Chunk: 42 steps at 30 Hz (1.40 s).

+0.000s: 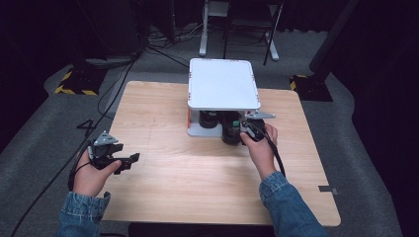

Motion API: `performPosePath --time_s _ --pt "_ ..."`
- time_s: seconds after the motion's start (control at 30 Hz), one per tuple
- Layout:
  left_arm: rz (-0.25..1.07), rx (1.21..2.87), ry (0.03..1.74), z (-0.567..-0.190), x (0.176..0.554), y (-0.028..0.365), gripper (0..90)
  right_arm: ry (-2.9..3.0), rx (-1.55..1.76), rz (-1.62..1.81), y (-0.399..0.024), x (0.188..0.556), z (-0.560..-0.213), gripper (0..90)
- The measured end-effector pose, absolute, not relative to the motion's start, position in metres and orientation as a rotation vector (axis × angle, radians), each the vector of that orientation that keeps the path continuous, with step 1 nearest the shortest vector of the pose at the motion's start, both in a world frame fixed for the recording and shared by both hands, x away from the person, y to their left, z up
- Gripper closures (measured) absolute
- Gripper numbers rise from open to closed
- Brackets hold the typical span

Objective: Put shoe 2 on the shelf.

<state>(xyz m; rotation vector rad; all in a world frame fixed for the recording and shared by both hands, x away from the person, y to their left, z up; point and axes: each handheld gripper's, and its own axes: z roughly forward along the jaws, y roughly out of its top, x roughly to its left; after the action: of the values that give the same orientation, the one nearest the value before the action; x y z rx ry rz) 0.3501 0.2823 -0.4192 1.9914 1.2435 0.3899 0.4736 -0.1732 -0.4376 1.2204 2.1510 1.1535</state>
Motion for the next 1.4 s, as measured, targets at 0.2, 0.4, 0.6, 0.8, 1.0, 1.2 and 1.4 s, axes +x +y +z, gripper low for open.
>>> performPosePath --time_s 0.2,0.4,0.6,0.8,1.0,1.2,1.4 --pt "0.385 2.005 1.228 -0.419 0.354 0.278 25.4 2.082 1.231 1.153 -0.186 0.446 -0.443 23.5" --pt "0.376 2.006 1.219 -0.419 0.357 0.274 25.3 2.067 1.200 1.098 -0.177 0.428 -0.469 45.8" --pt "0.378 2.006 1.217 -0.419 0.356 0.275 25.3 2.077 1.198 1.029 -0.166 0.433 -0.488 51.2" --pt "0.385 2.005 1.226 -0.420 0.352 0.279 25.3 2.051 1.213 1.069 -0.165 0.445 -0.488 48.8" --pt "0.384 2.004 1.227 -0.419 0.348 0.281 25.5 2.022 1.235 1.095 -0.162 0.468 -0.491 50.4" --pt "0.392 2.001 1.240 -0.421 0.344 0.287 25.5 2.025 1.251 1.109 -0.159 0.491 -0.488 53.7" --pt "0.395 1.991 1.260 -0.423 0.341 0.290 25.5 1.995 1.246 1.101 -0.157 0.505 -0.491 56.2"
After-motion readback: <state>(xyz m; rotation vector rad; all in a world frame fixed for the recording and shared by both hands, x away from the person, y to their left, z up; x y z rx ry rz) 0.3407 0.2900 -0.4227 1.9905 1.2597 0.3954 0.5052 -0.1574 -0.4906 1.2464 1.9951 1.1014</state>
